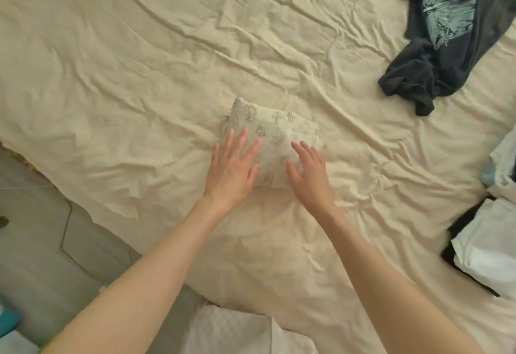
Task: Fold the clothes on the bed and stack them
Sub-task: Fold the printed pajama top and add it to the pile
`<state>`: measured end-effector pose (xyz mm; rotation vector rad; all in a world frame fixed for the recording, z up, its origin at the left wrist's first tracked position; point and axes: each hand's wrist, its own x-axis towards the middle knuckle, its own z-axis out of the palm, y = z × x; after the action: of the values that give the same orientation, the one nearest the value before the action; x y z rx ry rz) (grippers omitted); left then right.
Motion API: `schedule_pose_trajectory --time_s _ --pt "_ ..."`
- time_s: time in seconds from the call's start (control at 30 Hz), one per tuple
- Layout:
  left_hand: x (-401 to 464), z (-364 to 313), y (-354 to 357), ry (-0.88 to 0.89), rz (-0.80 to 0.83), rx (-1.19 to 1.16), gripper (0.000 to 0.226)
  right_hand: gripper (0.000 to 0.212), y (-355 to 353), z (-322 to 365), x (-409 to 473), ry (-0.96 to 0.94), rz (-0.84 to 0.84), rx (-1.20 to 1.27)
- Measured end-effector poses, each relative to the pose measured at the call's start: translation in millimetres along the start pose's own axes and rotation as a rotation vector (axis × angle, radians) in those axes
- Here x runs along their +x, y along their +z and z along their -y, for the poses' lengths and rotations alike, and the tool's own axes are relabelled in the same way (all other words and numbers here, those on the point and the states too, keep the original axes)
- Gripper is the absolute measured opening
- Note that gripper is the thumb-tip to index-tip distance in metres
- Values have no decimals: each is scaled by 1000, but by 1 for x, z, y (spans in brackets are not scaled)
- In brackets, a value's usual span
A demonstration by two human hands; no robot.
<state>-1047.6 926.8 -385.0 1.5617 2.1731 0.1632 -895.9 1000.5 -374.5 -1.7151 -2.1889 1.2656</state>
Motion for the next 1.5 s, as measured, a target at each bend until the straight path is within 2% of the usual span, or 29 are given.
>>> schedule_pose_trajectory --time_s 0.03,0.1,0.2,0.3,0.37,0.43,0.53,0.6,0.67,0.73,0.9,0.97,1.03,1.1,1.17,1.23,1.27,1.3,1.37,1.4,1.5 --pt "-1 4 14 -10 115 79 58 49 11 -4 3 -70 32 -165" --pt "1 15 37 -32 210 160 63 54 27 -12 14 -145 38 -373" --pt "5 32 64 -32 201 201 67 56 44 -31 36 -164 53 -525" --pt "6 40 83 -15 210 217 66 56 61 -54 46 -112 179 -624" --pt "8 37 85 -14 242 224 66 56 66 -60 48 -96 205 -656" --pt "8 31 76 -7 214 184 63 56 64 -55 47 -100 188 -656" --pt "13 22 54 -19 -104 -96 51 56 55 -45 41 -167 114 -605" --pt "25 21 41 -182 -254 -328 50 58 50 -42 36 -203 112 -579" --pt "39 21 33 -422 -218 -565 54 59 49 -43 31 -191 134 -563" --pt "44 23 33 -549 -133 -629 50 59 49 -45 27 -173 138 -560" --pt "20 40 36 -488 -103 -586 26 57 54 -48 15 -260 65 -491" --pt "7 47 42 -545 -102 -624 27 56 59 -49 11 -293 110 -541" --pt "5 51 50 -675 -48 -662 30 56 64 -53 14 -293 228 -593" --pt "11 54 53 -769 -17 -659 40 55 62 -54 23 -288 309 -510" --pt "24 57 51 -726 -66 -669 49 48 55 -49 31 -278 216 -309" --pt "33 60 44 -675 -83 -739 54 39 43 -48 36 -182 -91 -147" --pt "35 62 41 -680 -58 -828 56 38 36 -51 38 -57 -228 -76" --pt "36 64 37 -712 -12 -944 57 44 28 -55 41 112 -284 30" --pt "37 67 31 -792 89 -1195 55 60 13 -63 49 493 -183 306" --pt "38 70 29 -816 132 -1287 49 60 6 -66 55 629 -101 435" --pt "42 76 27 -814 241 -1400 22 33 -11 -64 72 765 95 647"
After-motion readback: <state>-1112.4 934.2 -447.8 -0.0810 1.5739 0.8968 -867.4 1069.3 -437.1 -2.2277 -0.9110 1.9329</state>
